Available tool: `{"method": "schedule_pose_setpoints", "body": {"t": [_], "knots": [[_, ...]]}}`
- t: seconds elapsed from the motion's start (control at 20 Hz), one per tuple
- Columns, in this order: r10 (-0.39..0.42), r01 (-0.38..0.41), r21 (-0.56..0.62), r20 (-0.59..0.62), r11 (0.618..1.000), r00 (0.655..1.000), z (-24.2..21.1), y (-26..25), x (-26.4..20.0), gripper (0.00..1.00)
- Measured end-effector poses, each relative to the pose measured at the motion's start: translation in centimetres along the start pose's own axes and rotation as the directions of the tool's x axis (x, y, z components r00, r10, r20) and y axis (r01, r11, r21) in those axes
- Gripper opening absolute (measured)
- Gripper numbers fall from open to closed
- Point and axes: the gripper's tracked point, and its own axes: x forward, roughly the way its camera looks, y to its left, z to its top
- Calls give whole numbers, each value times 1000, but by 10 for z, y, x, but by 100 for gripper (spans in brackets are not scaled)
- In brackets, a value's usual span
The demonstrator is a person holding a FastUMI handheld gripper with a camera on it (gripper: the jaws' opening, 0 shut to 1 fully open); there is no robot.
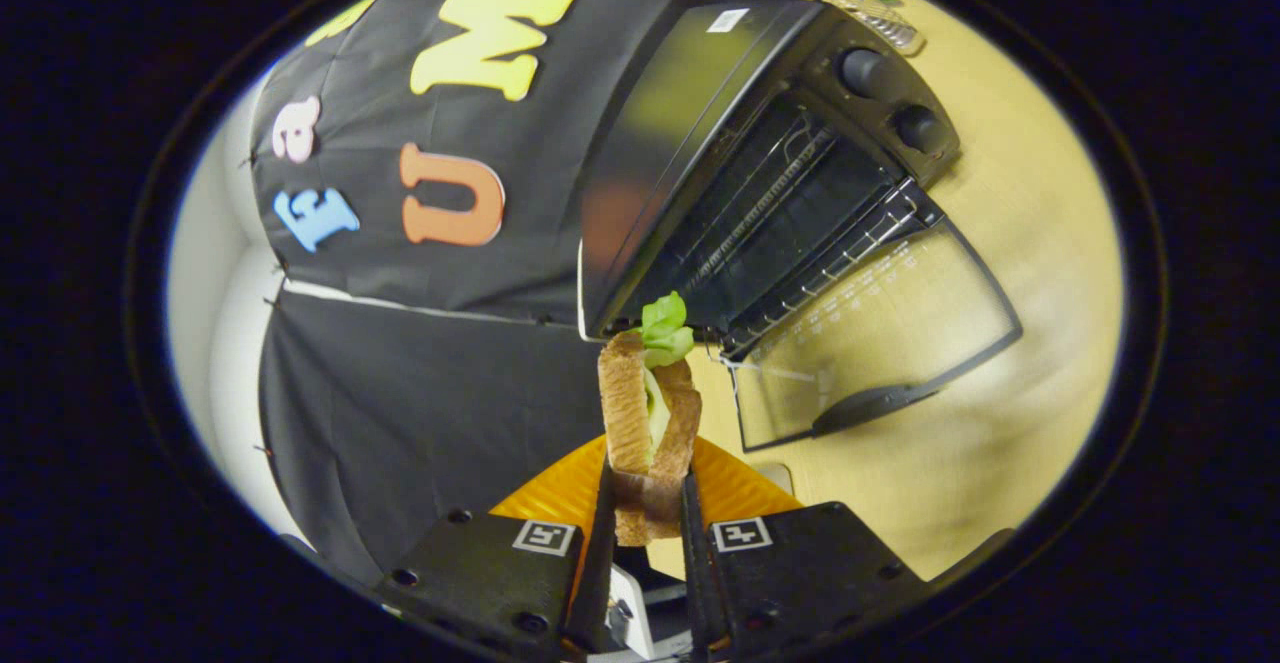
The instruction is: Open the toaster oven, put the food inside, and close the toaster oven door.
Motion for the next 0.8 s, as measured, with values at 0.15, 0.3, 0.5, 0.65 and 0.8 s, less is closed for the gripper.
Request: {"method": "schedule_pose_setpoints", "body": {"t": [0.15, 0.3, 0.5, 0.65, 0.8], "knots": [[20, -26, 68, 88, 997, 996, 27, -17, 17, 36], [23, -46, 115, 196, 992, 980, 55, -27, 31, 36], [1, -58, 172, 313, 983, 950, 82, -44, 49, 36], [-25, -53, 194, 375, 979, 927, 98, -55, 60, 36], [-36, -53, 194, 429, 980, 903, 113, -63, 65, 37]]}}
